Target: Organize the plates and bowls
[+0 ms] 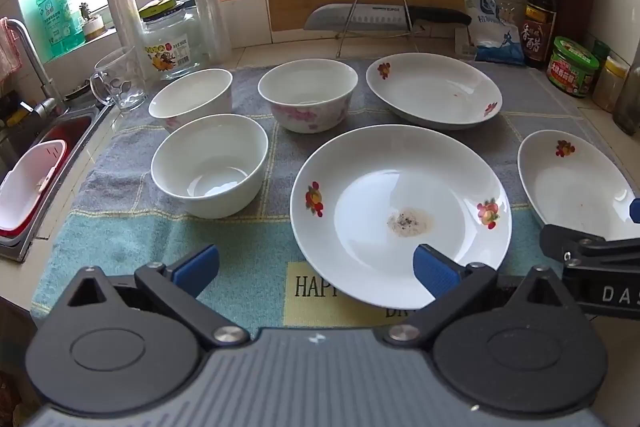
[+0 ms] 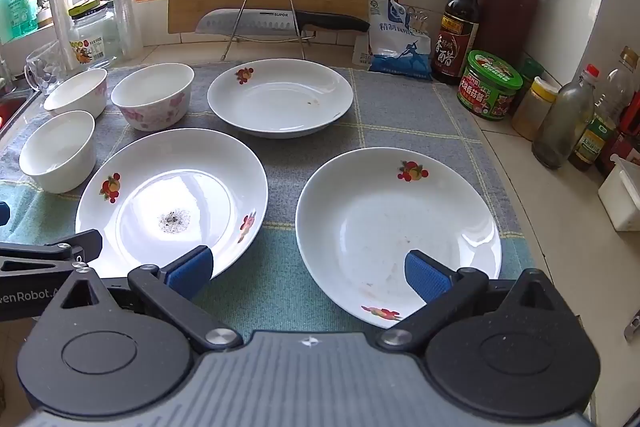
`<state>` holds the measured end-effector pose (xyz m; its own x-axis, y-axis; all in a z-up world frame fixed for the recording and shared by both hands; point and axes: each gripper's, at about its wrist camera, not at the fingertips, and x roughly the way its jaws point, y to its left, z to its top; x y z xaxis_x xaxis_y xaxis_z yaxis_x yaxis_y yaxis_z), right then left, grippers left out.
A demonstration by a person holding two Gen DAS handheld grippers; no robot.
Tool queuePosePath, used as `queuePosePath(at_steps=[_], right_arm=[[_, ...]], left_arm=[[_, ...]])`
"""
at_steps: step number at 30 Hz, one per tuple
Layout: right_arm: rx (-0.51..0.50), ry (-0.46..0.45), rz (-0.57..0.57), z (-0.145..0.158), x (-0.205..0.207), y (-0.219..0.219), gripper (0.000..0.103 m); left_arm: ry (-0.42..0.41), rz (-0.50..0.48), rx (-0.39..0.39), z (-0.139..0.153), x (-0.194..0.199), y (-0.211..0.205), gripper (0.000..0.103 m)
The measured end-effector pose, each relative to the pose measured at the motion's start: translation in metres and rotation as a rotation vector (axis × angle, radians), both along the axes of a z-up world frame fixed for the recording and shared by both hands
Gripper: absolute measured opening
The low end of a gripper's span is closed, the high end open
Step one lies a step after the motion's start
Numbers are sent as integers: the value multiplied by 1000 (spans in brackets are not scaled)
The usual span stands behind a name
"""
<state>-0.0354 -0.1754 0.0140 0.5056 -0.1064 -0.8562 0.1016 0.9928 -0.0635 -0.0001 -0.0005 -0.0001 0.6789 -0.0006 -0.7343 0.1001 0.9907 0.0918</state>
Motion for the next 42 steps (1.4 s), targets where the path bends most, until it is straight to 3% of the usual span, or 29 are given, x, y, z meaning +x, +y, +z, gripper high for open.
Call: queuePosePath(at_steps=[3, 42], right_arm=[[-4, -2, 1, 1, -1, 0, 103], [-6, 0, 2, 4, -2, 0, 103]], left_arm=[[2, -1, -32, 1, -1, 3, 102], [-5, -13, -13, 3, -3, 0, 102]])
